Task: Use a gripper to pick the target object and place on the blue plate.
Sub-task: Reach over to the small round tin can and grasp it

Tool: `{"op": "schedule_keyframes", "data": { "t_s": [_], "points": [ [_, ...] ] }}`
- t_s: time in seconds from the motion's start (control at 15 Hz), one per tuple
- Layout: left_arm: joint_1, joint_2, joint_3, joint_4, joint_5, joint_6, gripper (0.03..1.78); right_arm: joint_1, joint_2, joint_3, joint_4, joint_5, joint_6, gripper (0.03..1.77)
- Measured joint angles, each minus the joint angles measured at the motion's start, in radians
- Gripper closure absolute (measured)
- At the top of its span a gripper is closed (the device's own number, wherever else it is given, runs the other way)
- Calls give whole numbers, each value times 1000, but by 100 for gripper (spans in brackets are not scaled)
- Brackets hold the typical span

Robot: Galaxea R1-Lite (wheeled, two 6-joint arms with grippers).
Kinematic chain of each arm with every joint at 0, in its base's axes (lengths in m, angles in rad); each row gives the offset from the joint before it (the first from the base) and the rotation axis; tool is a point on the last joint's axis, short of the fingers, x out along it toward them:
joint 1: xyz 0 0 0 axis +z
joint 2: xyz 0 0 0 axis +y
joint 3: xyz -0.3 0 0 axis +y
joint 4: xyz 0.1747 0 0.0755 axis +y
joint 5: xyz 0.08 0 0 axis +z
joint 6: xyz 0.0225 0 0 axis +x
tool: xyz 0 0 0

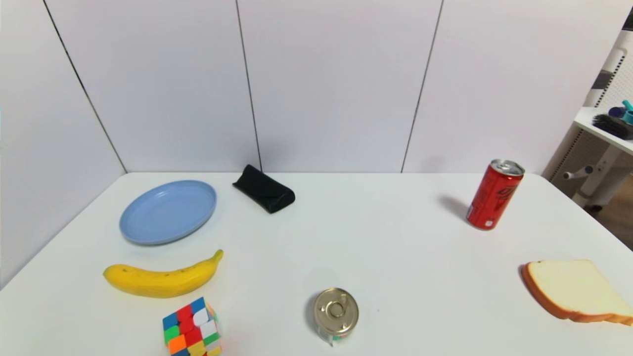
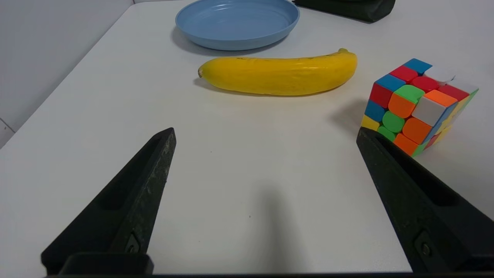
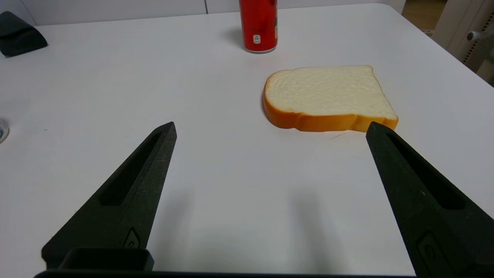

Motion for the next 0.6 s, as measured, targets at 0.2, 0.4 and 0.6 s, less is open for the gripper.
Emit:
{"op": "schedule_keyframes", "data": {
  "t_s": [0.2, 0.4, 0.6],
  "points": [
    [0, 0, 0, 0, 0, 0, 12, 0, 0, 0, 0, 0, 0, 10],
    [0, 0, 0, 0, 0, 0, 12, 0, 0, 0, 0, 0, 0, 10],
    [0, 34, -17, -21, 0, 9, 12, 0, 0, 0, 0, 0, 0, 10]
  ]
}}
